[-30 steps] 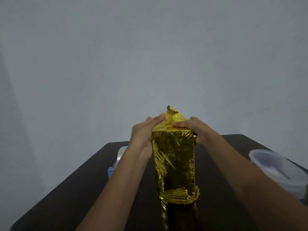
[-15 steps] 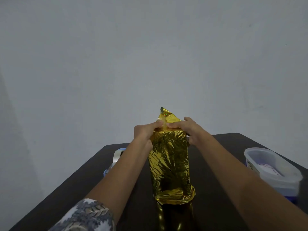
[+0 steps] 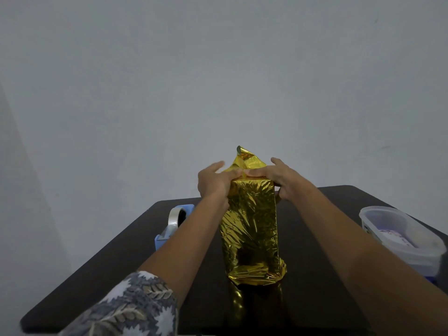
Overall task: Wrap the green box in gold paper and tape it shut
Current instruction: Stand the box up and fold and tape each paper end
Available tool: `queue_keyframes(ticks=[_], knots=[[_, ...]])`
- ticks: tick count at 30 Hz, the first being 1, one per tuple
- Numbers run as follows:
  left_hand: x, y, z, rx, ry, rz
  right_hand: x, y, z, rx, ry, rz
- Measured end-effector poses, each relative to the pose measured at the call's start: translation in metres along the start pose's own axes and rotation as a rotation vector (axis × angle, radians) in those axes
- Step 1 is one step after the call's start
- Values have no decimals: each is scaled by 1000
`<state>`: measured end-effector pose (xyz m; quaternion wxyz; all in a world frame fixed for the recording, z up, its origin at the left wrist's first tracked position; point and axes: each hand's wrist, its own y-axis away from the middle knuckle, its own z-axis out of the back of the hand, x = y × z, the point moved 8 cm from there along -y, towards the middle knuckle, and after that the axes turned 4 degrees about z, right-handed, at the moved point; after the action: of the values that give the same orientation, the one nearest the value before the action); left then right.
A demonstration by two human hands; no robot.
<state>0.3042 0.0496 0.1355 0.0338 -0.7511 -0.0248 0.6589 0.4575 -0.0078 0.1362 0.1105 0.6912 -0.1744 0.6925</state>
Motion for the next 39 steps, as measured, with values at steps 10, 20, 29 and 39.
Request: queue_keyframes(ticks=[10, 20, 29, 39], knots=[[-6, -8, -8, 165, -214, 207, -4, -10, 4, 5, 34, -2], [0, -19, -15, 233, -153, 176, -7, -8, 4, -20, -3, -40], [1, -18, -3, 157, -4, 194, -8, -9, -1, 2, -42, -24], [36, -23, 156, -126, -762, -77, 36, 96, -16, -452, -48, 831]])
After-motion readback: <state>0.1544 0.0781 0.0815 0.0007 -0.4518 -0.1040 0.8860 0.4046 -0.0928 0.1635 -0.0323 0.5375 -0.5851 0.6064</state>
